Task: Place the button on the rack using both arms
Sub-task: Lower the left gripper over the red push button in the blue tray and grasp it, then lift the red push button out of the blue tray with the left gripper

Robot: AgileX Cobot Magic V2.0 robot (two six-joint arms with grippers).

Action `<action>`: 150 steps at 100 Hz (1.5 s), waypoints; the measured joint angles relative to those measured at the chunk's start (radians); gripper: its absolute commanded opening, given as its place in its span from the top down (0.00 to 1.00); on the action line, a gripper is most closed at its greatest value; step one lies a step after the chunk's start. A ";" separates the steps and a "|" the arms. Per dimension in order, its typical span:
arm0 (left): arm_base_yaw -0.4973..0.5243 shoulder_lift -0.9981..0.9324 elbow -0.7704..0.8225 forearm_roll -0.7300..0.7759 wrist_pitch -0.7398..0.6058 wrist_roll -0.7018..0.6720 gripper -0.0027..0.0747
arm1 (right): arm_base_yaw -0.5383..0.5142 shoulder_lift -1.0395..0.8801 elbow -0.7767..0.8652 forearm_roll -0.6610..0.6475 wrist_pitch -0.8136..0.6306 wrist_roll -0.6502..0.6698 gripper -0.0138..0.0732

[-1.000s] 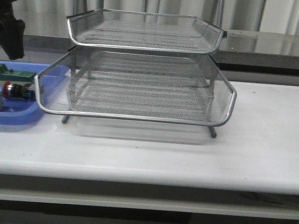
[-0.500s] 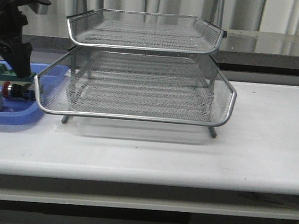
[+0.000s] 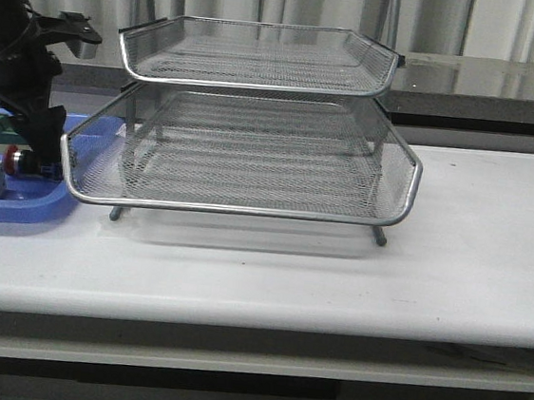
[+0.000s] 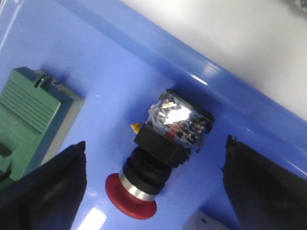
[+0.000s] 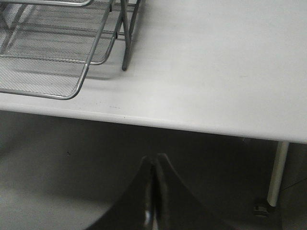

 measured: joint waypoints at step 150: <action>0.000 0.086 -0.024 0.018 -0.020 0.020 0.72 | 0.000 0.000 0.000 0.000 0.000 0.000 0.92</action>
